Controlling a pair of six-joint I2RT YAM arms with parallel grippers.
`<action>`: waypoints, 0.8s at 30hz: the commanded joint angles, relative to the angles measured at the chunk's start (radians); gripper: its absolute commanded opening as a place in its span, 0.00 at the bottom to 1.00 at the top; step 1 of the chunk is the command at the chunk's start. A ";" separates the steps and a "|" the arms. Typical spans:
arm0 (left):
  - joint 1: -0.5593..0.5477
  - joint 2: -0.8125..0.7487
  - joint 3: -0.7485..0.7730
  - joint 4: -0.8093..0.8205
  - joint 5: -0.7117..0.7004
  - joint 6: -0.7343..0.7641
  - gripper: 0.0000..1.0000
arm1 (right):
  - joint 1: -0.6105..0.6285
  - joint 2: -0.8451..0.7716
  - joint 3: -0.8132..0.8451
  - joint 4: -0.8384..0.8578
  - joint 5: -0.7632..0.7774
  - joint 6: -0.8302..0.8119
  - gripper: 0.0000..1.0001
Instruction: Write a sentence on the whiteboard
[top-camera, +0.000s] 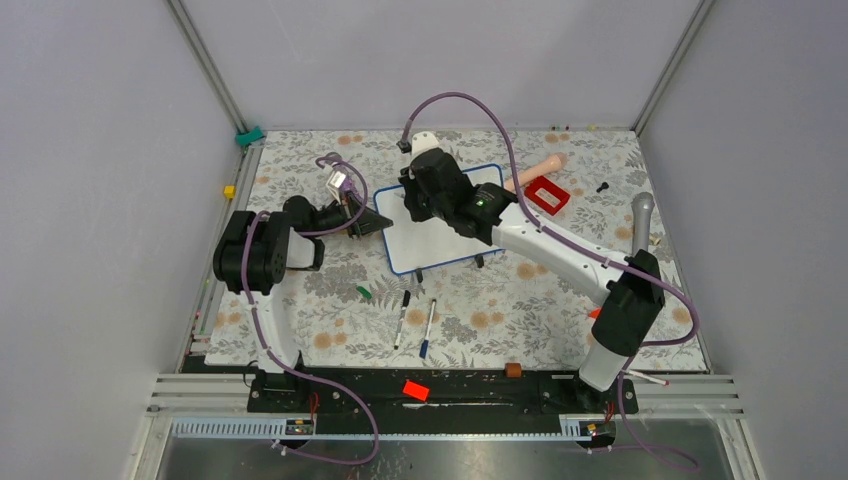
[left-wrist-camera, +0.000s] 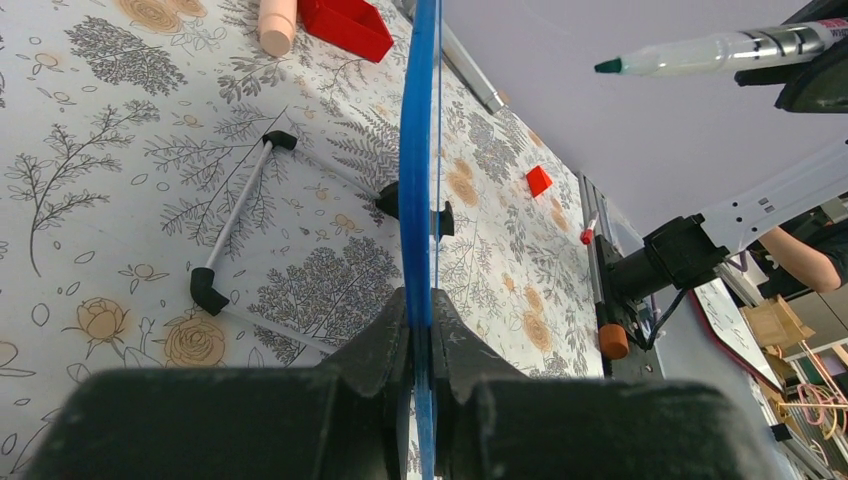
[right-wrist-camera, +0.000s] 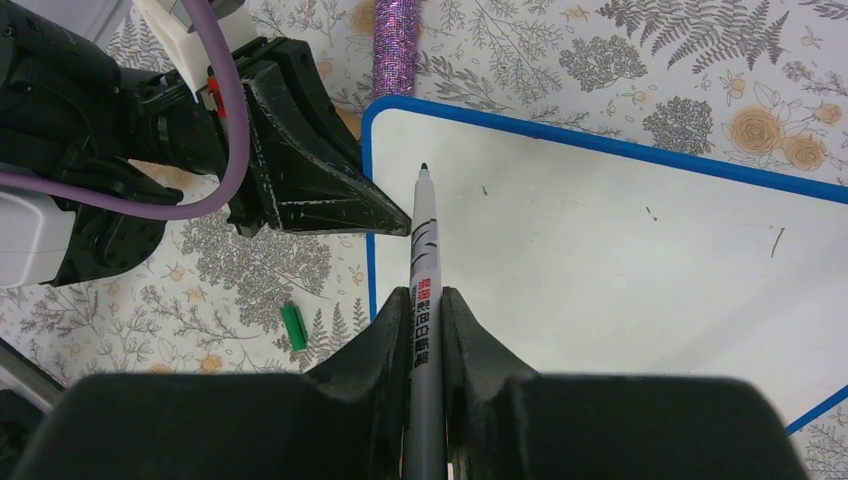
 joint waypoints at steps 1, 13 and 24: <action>0.005 0.019 -0.034 0.062 0.017 0.111 0.00 | 0.013 -0.026 -0.014 0.055 0.040 -0.025 0.00; 0.018 0.039 -0.043 0.062 0.013 0.056 0.00 | 0.013 -0.082 -0.082 0.063 0.009 -0.017 0.00; 0.030 0.057 -0.045 0.060 0.010 0.050 0.00 | 0.012 -0.081 -0.078 0.068 -0.020 0.004 0.00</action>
